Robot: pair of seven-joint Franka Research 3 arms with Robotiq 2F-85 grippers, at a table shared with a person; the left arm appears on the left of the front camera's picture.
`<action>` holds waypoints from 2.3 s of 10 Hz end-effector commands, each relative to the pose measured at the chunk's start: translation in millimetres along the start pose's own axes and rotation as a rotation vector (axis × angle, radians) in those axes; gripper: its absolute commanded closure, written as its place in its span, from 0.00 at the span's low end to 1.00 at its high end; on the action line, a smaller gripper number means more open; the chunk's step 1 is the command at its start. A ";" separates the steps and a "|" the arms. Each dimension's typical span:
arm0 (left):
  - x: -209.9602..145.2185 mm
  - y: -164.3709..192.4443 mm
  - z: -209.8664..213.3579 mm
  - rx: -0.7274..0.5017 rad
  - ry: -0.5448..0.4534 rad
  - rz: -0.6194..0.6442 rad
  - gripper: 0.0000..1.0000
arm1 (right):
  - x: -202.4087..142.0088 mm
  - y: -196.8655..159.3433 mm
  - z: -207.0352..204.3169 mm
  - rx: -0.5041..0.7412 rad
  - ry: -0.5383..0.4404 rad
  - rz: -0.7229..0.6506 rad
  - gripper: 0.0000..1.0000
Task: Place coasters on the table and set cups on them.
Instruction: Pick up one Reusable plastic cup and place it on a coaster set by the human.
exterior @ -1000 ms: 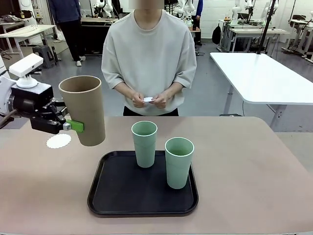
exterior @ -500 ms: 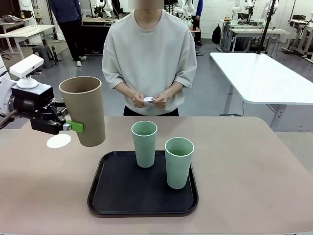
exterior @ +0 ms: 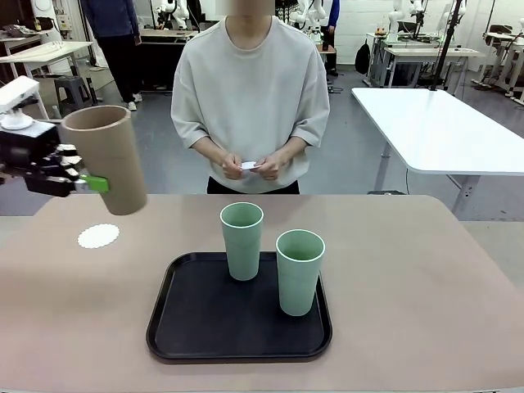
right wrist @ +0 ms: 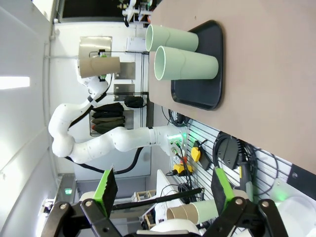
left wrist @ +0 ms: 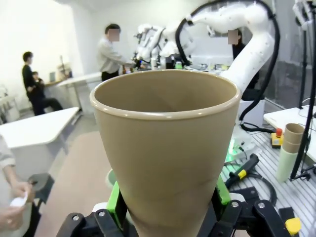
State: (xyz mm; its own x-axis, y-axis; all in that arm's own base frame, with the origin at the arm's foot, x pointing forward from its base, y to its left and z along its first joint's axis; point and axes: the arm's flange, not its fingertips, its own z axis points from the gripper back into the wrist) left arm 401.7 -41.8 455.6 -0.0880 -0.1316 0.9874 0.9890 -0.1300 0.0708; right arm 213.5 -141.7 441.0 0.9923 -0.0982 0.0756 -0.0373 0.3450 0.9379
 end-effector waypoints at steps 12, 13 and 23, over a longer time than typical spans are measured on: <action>-30.3 50.2 167.9 0.322 0.018 0.014 0.16 | -0.7 0.1 0.9 0.007 -0.002 0.001 0.00; -30.3 50.2 167.9 0.322 0.018 0.014 0.16 | -0.7 0.1 0.9 0.007 -0.002 0.001 0.00; -96.8 100.6 203.8 0.279 -0.024 0.120 0.16 | -0.7 0.1 0.9 0.007 -0.002 0.001 0.00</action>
State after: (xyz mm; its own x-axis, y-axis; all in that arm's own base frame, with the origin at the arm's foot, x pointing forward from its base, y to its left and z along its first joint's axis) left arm 526.1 149.4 392.4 0.0328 -0.1304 0.9909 0.9864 0.1641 -0.0110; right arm 213.1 -142.3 441.1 0.9920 -0.1013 0.0756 -0.0361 0.3460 0.9376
